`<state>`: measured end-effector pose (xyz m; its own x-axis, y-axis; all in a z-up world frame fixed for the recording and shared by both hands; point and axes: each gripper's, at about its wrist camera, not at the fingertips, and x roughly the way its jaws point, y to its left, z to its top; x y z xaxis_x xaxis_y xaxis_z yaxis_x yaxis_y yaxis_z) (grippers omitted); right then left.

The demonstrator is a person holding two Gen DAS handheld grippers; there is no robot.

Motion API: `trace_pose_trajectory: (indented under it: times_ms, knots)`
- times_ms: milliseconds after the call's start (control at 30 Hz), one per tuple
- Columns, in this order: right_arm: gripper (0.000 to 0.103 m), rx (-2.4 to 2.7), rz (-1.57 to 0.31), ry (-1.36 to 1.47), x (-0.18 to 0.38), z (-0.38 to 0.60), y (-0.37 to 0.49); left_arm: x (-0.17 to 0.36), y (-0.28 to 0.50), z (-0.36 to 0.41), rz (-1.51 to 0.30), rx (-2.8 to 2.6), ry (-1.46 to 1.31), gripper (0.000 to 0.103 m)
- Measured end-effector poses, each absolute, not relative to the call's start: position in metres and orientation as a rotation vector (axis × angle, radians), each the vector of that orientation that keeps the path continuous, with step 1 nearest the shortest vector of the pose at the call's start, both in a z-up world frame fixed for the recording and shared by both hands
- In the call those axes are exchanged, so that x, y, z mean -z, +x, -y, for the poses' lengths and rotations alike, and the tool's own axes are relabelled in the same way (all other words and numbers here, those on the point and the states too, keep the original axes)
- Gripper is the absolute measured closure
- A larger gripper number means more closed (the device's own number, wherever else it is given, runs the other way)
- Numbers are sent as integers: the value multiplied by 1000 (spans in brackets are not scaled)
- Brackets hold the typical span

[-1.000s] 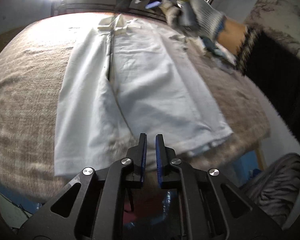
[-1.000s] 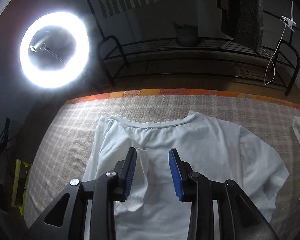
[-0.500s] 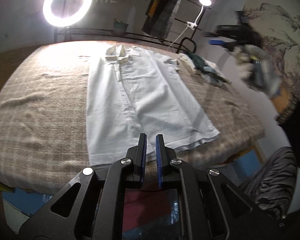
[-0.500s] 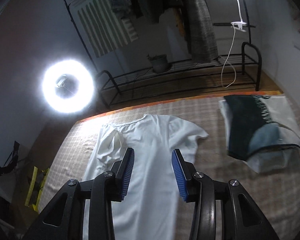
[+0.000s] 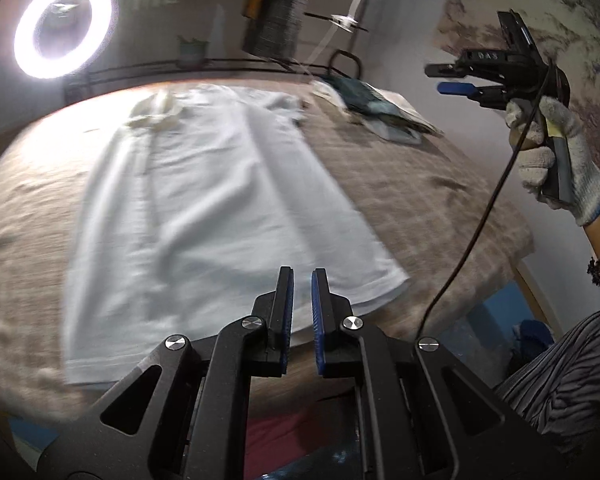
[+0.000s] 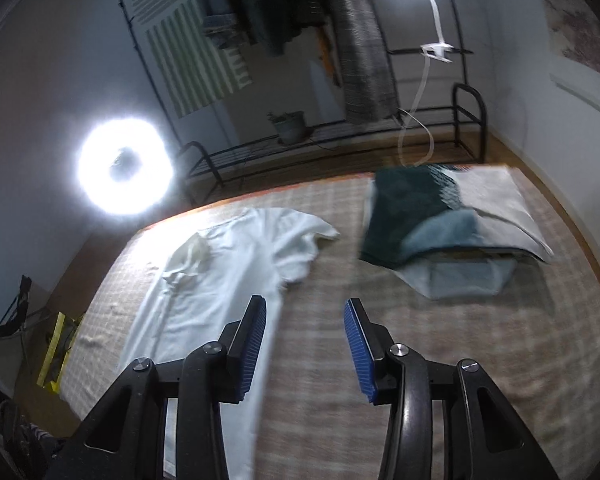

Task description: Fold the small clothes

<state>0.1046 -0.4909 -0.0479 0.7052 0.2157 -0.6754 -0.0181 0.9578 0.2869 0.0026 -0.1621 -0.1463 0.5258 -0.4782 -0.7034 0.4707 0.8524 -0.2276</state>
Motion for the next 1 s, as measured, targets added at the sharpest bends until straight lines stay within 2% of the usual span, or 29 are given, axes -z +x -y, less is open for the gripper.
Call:
trace_pose_trajectory:
  times_ms: [67, 100, 133, 200, 400, 567, 600, 667, 733, 1000]
  knots:
    - [58, -121, -792, 310, 56, 510, 100, 152, 5, 186, -863, 608, 11, 95]
    - [58, -119, -799, 328, 59, 517, 98, 156, 6, 200, -877, 633, 22, 88]
    - [58, -120, -811, 352, 65, 525, 98, 159, 6, 213, -887, 655, 31, 72]
    - [58, -124, -827, 378, 73, 535, 99, 164, 4, 234, -888, 683, 50, 54]
    - [58, -173, -851, 467, 91, 548, 115, 185, 4, 281, -901, 674, 190, 53]
    - [58, -190, -874, 477, 103, 542, 135, 203, 11, 289, -923, 627, 244, 53]
    - [58, -200, -881, 485, 107, 539, 142, 203, 11, 288, -909, 619, 254, 55]
    - [58, -216, -889, 493, 112, 533, 153, 204, 12, 288, -891, 607, 273, 70]
    - [58, -240, -898, 496, 118, 521, 168, 203, 15, 285, -883, 605, 263, 99]
    - [56, -260, -949, 504, 148, 474, 240, 186, 34, 250, -933, 602, 39, 100]
